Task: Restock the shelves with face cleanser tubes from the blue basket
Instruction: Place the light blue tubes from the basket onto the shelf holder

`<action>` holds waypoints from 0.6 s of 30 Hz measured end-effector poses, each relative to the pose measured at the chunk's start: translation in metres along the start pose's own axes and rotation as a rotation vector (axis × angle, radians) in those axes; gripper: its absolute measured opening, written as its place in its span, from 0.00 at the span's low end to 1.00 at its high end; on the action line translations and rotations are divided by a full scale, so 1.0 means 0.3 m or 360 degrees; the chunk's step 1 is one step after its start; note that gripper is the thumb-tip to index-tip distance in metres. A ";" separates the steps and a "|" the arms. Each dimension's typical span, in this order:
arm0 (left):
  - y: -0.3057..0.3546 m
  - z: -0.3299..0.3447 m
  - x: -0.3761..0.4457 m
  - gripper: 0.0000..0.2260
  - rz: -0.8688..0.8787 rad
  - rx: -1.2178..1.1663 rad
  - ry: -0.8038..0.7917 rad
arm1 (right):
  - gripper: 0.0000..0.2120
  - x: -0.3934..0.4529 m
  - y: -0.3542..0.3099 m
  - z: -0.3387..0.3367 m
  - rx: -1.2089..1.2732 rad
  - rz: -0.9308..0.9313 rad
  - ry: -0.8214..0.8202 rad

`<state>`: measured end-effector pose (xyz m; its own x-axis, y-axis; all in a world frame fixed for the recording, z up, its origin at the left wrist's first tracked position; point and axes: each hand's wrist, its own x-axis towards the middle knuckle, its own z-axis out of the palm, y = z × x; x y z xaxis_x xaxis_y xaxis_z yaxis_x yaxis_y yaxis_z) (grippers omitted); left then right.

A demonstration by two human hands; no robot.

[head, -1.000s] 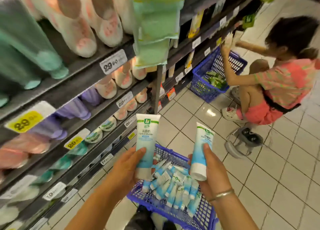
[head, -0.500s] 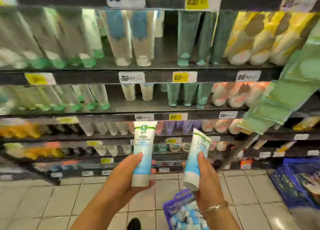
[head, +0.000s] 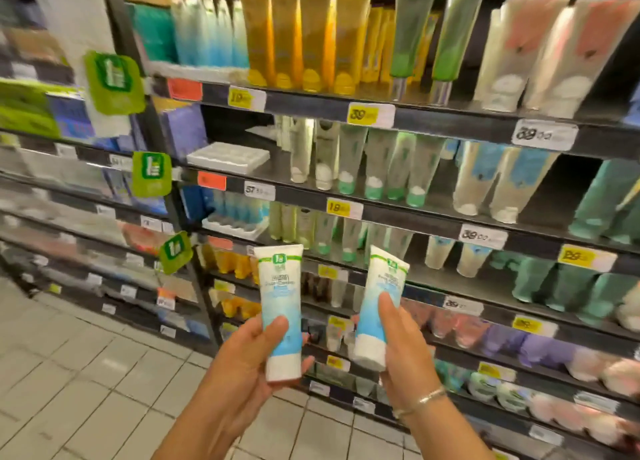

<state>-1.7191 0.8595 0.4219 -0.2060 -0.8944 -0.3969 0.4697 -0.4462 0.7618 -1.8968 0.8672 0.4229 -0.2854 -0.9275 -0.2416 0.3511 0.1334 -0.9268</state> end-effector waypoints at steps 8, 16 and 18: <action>0.466 -0.454 -0.065 0.16 0.0313 0.0124 -0.0016 | 0.12 -0.026 0.023 0.571 0.0022 -0.0077 -0.0240; 0.753 -0.643 -0.002 0.09 0.0407 -0.0015 -0.0212 | 0.09 0.011 0.060 0.956 0.0129 -0.0082 -0.0270; 0.818 -0.642 0.054 0.09 0.0423 -0.0015 -0.0280 | 0.10 0.063 0.032 1.020 0.0129 -0.0118 -0.0271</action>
<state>-1.4418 0.7412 0.5037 -0.2199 -0.9714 -0.0895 0.5348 -0.1968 0.8217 -1.6260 0.7440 0.4975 -0.1606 -0.9803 -0.1154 0.4077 0.0406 -0.9122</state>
